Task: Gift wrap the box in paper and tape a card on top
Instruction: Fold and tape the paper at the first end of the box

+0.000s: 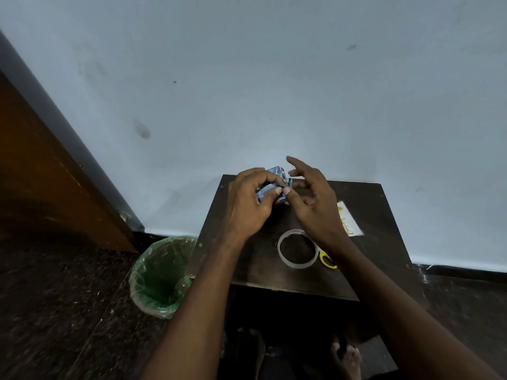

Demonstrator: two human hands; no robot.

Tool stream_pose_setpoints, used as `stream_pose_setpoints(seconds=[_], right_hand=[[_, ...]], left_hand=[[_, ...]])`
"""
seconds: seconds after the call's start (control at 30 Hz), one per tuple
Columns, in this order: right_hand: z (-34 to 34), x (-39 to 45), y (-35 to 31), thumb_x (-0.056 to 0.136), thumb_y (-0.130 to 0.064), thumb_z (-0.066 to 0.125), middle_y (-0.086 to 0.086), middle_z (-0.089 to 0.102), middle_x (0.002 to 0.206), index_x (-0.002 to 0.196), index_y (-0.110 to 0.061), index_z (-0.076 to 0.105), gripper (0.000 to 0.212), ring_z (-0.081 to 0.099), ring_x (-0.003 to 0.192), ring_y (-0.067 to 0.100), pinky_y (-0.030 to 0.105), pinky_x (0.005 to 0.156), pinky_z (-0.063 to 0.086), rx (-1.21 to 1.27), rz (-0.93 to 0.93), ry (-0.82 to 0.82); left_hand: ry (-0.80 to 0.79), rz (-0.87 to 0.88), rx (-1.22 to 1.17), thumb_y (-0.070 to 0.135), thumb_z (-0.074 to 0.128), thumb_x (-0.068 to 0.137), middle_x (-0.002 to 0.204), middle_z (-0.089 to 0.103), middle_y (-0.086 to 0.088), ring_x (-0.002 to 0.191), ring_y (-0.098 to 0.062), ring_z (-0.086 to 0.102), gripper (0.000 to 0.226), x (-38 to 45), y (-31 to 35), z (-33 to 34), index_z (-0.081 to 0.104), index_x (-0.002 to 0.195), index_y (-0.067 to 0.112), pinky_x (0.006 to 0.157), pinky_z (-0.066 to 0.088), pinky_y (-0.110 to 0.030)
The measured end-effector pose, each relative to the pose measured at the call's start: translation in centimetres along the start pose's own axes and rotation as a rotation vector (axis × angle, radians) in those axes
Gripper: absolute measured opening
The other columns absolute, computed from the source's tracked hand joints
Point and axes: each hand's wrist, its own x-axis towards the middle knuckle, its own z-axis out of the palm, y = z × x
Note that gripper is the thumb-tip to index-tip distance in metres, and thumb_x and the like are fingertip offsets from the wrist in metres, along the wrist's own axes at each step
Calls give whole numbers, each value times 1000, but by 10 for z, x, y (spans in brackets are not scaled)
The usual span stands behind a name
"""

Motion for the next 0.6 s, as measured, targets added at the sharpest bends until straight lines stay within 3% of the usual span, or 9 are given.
stream_pose_setpoints(seconds=[0.1, 0.27, 0.43, 0.53, 0.6], right_hand=[[-2, 3, 4, 95, -13, 70, -2, 51, 130, 144, -28, 60, 53, 62, 117, 17, 45, 84, 61, -114, -85, -83], [-12, 7, 4, 85, -2, 79, 4, 50, 128, 127, -14, 64, 47, 63, 112, 14, 37, 69, 64, -134, -78, -121], [-9, 5, -1, 85, 3, 78, 4, 60, 120, 114, -9, 60, 36, 72, 100, 6, 41, 65, 65, -9, 20, -31], [-5, 2, -4, 87, 6, 77, 6, 64, 119, 111, -7, 61, 32, 73, 101, 10, 37, 69, 66, 93, 46, -11], [-3, 2, -3, 87, 7, 76, 7, 64, 119, 111, -7, 62, 31, 71, 106, 11, 35, 72, 65, 132, 52, -7]], left_hand=[[-27, -37, -62, 10, 82, 90, 107, 76, 6, 101, 1, 67, 21, -1, 1, -3, 74, 109, 13, 86, 50, -10], [-64, -36, -138, 10, 90, 81, 123, 68, 0, 114, -12, 67, 49, -4, -2, -5, 63, 122, 11, 95, 53, -18], [-36, 40, -3, 11, 91, 79, 133, 59, -2, 118, 6, 57, 54, -7, 0, -4, 64, 126, 12, 94, 40, -3], [-17, -15, -32, 13, 94, 77, 150, 46, -3, 133, -7, 55, 60, -8, -5, -2, 64, 129, 15, 95, 45, -5], [-2, -57, -72, 14, 97, 75, 147, 49, -1, 133, -10, 55, 67, -7, -10, 0, 61, 131, 14, 97, 52, -14]])
